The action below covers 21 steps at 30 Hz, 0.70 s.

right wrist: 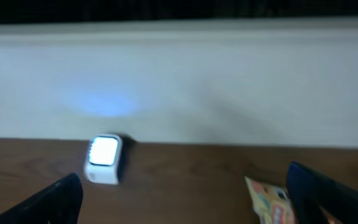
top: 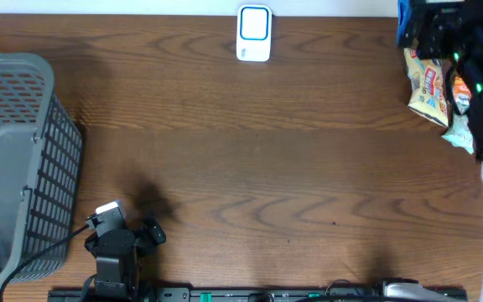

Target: Scan the item barcode

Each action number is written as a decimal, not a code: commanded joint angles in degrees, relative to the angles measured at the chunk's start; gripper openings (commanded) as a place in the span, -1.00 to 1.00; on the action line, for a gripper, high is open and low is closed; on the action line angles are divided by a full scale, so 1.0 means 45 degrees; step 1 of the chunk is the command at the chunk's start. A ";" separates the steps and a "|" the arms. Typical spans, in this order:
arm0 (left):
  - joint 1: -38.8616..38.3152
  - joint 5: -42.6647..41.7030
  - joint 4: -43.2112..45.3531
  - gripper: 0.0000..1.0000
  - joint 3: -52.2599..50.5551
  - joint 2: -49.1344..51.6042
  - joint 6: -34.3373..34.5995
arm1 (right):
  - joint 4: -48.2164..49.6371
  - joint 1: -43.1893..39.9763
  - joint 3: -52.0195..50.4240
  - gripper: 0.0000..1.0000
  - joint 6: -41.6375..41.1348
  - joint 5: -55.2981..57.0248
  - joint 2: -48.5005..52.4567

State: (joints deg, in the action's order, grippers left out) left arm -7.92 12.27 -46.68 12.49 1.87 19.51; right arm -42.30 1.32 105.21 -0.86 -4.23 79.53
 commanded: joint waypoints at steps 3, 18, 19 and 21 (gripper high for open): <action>0.0029 0.0078 -0.0855 0.95 -0.0034 -0.0019 -0.0277 | -0.0204 0.0277 0.0024 0.99 -0.0180 -0.0189 -0.1234; 0.0029 0.0078 -0.0855 0.96 -0.0034 -0.0019 -0.0277 | -0.1326 0.0277 0.0024 0.99 -0.0180 -0.0185 -0.1836; 0.0029 0.0078 -0.0855 0.95 -0.0034 -0.0019 -0.0277 | -0.1559 0.0277 0.0024 0.99 -0.0185 -0.0189 -0.1836; 0.0029 0.0078 -0.0855 0.95 -0.0034 -0.0019 -0.0277 | -0.1943 0.0277 0.0019 0.99 -0.0185 -0.0189 -0.1836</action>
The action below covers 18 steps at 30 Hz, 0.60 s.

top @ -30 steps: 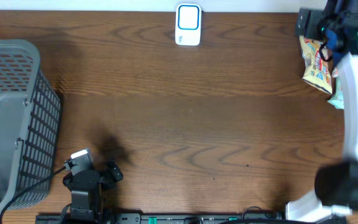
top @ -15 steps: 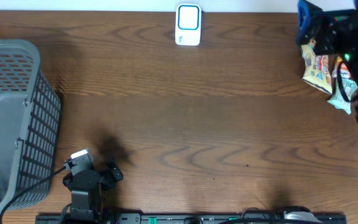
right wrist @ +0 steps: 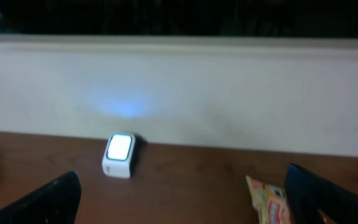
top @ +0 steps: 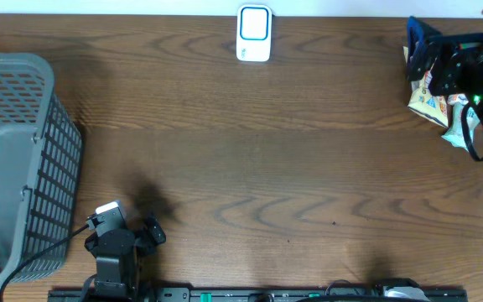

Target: Scan the item barcode

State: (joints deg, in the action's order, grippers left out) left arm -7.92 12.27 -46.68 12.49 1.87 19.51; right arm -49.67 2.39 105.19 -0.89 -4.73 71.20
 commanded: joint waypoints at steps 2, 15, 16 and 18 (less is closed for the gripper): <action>0.0029 0.0078 -0.0855 0.95 -0.0034 -0.0019 -0.0277 | -0.0520 0.0053 0.0024 0.98 -0.0180 -0.0078 0.0010; 0.0029 0.0078 -0.0855 0.95 -0.0034 -0.0019 -0.0277 | -0.1394 0.0049 -0.1209 0.99 -0.0058 0.0661 -0.2467; 0.0029 0.0078 -0.0855 0.95 -0.0034 -0.0019 -0.0277 | -0.1117 0.0049 -0.1739 0.99 -0.0058 0.0855 -0.2924; 0.0029 0.0078 -0.0855 0.95 -0.0034 -0.0019 -0.0277 | -0.0408 0.0049 -0.2987 0.98 -0.0029 0.1073 -0.3905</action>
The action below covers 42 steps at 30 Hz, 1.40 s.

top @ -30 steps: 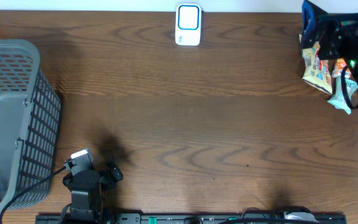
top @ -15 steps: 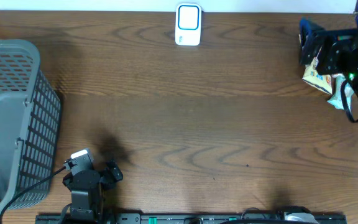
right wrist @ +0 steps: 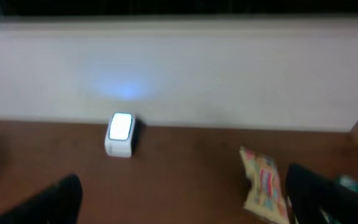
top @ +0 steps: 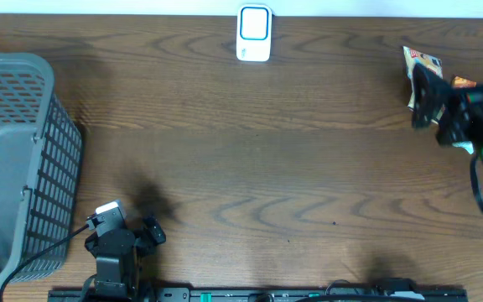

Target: Scan the item barcode

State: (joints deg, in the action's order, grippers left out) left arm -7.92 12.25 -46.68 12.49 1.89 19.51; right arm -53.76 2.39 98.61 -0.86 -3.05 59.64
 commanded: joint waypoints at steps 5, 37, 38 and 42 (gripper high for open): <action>0.0029 0.0083 -0.0855 0.95 -0.0034 -0.0024 -0.0277 | 0.3128 -0.0029 -0.5571 0.98 0.0160 0.0695 -0.4002; 0.0029 0.0083 -0.0855 0.95 -0.0034 -0.0024 -0.0277 | 1.3546 -0.2210 -2.1842 0.99 -0.0087 -0.0549 -1.3192; 0.0029 0.0083 -0.0855 0.95 -0.0034 -0.0024 -0.0277 | 1.3410 -0.2210 -2.1842 0.99 -0.0087 -0.0549 -1.3192; 0.0029 0.0083 -0.0855 0.95 -0.0034 -0.0024 -0.0277 | 1.2390 -0.2210 -2.1842 0.99 -0.0087 -0.0549 -1.3192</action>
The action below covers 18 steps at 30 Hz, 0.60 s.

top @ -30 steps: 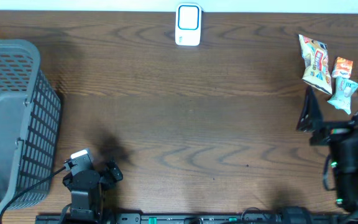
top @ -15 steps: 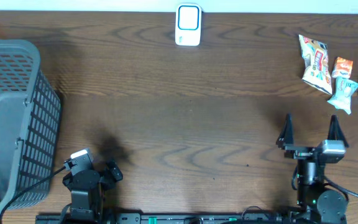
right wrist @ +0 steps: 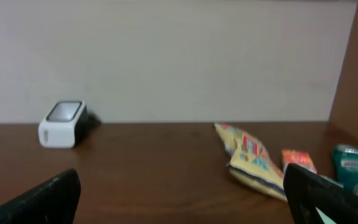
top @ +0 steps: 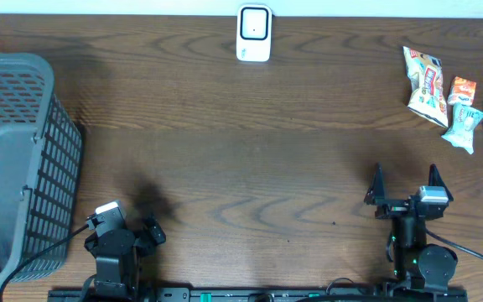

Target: Scan the item barcode

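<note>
The white barcode scanner (top: 254, 33) stands at the table's back edge, its screen facing up; the right wrist view shows the scanner (right wrist: 63, 124) at far left. The items lie at the back right: a yellow snack bag (top: 423, 84) (right wrist: 253, 163), a small orange packet (top: 462, 91) (right wrist: 298, 160), a white-teal packet (top: 462, 130) and a teal bottle (right wrist: 355, 163). My right gripper (top: 405, 186) (right wrist: 185, 208) sits low near the front edge, open and empty, far from them. My left gripper (top: 145, 233) rests folded at the front left.
A grey plastic basket (top: 15, 159) stands at the left edge of the wooden table (top: 250, 168). A pale wall runs behind the scanner. A brown panel rises on the right past the items.
My right arm was over the back right items and now sits low at the front of the table, still open and empty. The items lie uncovered where they were.
My right arm hovered open over the snack packets in the back right corner. At the following two moments it stood a little nearer the front each time. Now it is down at the front edge, holding nothing. The packets, scanner and left arm stayed put.
</note>
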Each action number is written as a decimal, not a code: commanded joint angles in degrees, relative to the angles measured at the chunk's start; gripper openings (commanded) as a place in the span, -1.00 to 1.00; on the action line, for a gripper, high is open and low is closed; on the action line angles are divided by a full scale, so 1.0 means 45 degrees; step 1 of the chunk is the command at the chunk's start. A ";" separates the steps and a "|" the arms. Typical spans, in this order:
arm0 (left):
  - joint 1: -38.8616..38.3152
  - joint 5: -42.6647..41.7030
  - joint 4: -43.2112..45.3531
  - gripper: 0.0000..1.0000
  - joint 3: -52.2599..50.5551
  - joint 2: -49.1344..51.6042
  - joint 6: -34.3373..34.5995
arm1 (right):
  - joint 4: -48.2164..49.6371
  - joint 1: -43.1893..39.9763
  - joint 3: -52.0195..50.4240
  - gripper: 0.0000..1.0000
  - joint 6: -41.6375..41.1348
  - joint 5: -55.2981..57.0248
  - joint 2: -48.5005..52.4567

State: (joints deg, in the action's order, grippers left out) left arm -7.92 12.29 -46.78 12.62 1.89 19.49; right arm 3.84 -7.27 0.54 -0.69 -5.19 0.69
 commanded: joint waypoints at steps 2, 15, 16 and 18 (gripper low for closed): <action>0.0029 0.0073 -0.0831 0.95 -0.0063 -0.0024 -0.0272 | -0.1316 -0.0063 -0.0049 0.99 -0.0126 -0.0078 -0.0092; 0.0029 0.0073 -0.0831 0.95 -0.0063 -0.0024 -0.0272 | -0.1715 -0.0121 -0.0049 0.99 -0.0121 -0.0073 -0.0044; 0.0029 0.0073 -0.0831 0.95 -0.0063 -0.0024 -0.0272 | -0.1715 -0.0126 -0.0049 0.98 -0.0121 -0.0073 -0.0044; 0.0029 0.0073 -0.0831 0.95 -0.0063 -0.0024 -0.0272 | -0.1715 -0.0126 -0.0049 0.99 -0.0121 -0.0073 -0.0044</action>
State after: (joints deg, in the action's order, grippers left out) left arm -7.92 12.27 -46.76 12.62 1.89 19.49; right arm -3.66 -7.49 0.38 -0.69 -5.21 0.84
